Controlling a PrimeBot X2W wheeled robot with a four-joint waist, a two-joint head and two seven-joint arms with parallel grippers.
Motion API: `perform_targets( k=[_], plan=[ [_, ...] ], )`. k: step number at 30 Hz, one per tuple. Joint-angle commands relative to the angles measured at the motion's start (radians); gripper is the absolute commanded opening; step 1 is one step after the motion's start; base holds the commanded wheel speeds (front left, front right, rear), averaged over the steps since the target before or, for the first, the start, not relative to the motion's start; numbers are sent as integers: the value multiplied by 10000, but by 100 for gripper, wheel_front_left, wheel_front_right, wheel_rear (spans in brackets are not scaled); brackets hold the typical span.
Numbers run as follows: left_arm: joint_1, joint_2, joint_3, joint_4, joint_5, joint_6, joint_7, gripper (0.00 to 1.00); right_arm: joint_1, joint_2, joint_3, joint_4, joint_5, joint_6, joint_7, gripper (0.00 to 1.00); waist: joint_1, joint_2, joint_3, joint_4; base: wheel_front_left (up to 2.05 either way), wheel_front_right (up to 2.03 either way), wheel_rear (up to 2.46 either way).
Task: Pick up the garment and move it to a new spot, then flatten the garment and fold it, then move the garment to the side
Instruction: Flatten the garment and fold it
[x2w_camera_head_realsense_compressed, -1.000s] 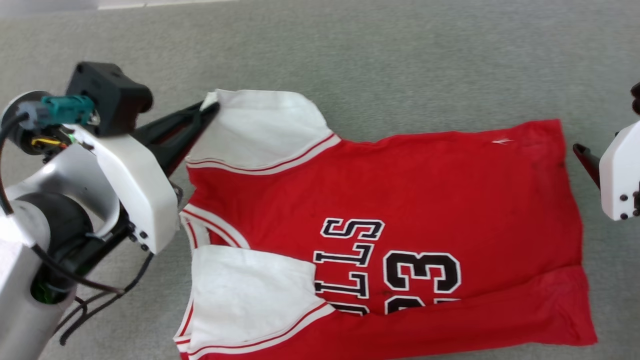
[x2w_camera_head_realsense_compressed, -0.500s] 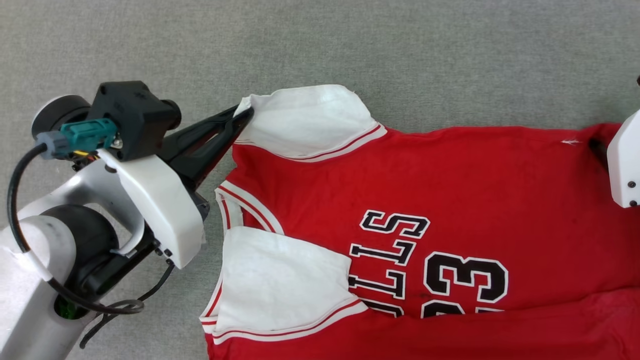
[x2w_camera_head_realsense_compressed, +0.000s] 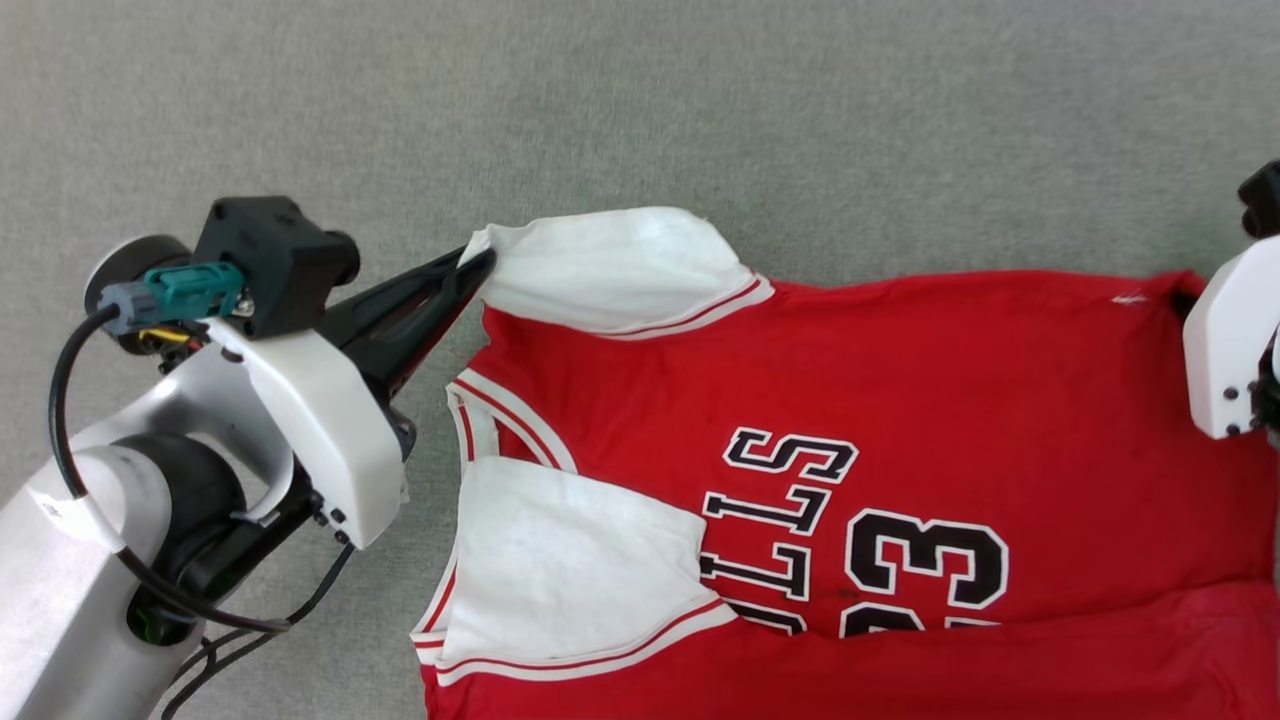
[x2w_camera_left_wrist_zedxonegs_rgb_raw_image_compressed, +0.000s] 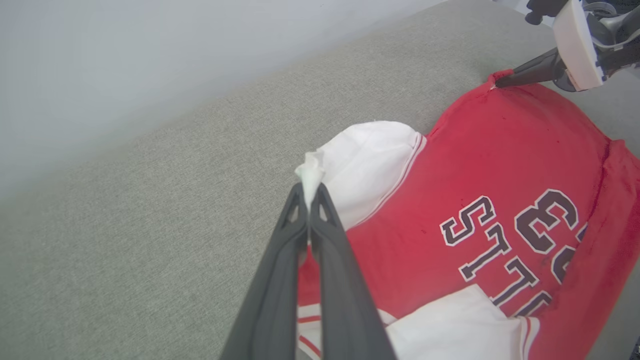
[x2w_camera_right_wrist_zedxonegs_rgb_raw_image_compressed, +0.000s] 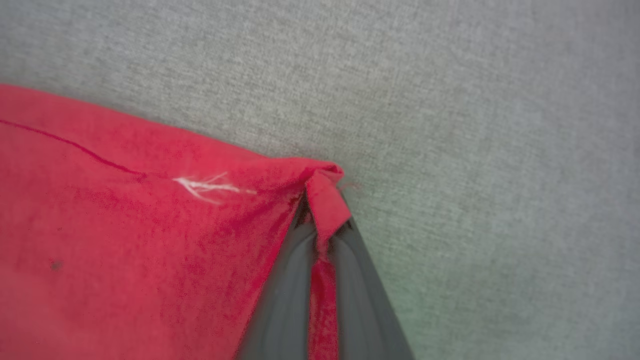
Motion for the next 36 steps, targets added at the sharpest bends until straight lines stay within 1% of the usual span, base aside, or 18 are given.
perform_targets(
  k=[1,5,9,12,16,18,21,23,28,30,32,36],
  plan=[
    [264,37,84,112,-89,122,-139,0,365,103,33,270,222,24,-210,0,0,0,-429,-155,0,0,0],
    [851,53,270,276,-185,431,-419,0,460,204,-326,212,668,12,-824,0,0,0,-1068,-341,0,0,0],
    [1629,120,412,244,-322,729,-695,0,1067,95,-693,-45,1001,12,-1217,0,0,0,-1633,-418,0,0,0],
    [2287,183,495,115,-435,970,-831,0,1731,25,-1137,-401,1242,10,-1517,0,0,0,-2025,-440,0,0,0],
    [3115,333,588,-91,-599,1239,-938,0,2856,177,-1849,-976,1539,10,-1783,0,0,0,-2415,-428,0,0,0],
    [3340,363,592,-141,-640,1318,-958,0,3167,210,-2000,-1168,1592,10,-1813,0,0,0,-2485,-427,0,0,0],
    [4063,428,640,-263,-884,1538,-981,0,4095,415,-2429,-1772,1698,10,-1888,0,0,0,-2619,-452,0,0,0],
    [4532,507,675,-360,-1095,1599,-971,0,4696,515,-2589,-2192,1678,10,-1928,0,0,0,-2644,-471,0,0,0],
    [5569,760,697,-289,-1254,1852,-1028,0,5794,674,-2687,-2914,1678,10,-1818,0,0,0,-2607,-526,0,0,0],
    [5894,810,671,-209,-1346,1915,-1006,0,6076,644,-2604,-3080,1637,10,-1783,0,0,0,-2581,-548,0,0,0],
    [6171,834,573,-120,-1444,1892,-911,0,6260,486,-2416,-3217,1543,10,-1765,0,0,0,-2549,-558,0,0,0],
    [6372,814,287,150,-1392,1837,-756,0,6541,-105,-1779,-3194,1120,10,-2040,0,0,0,-2486,-559,0,0,0]
  ],
)
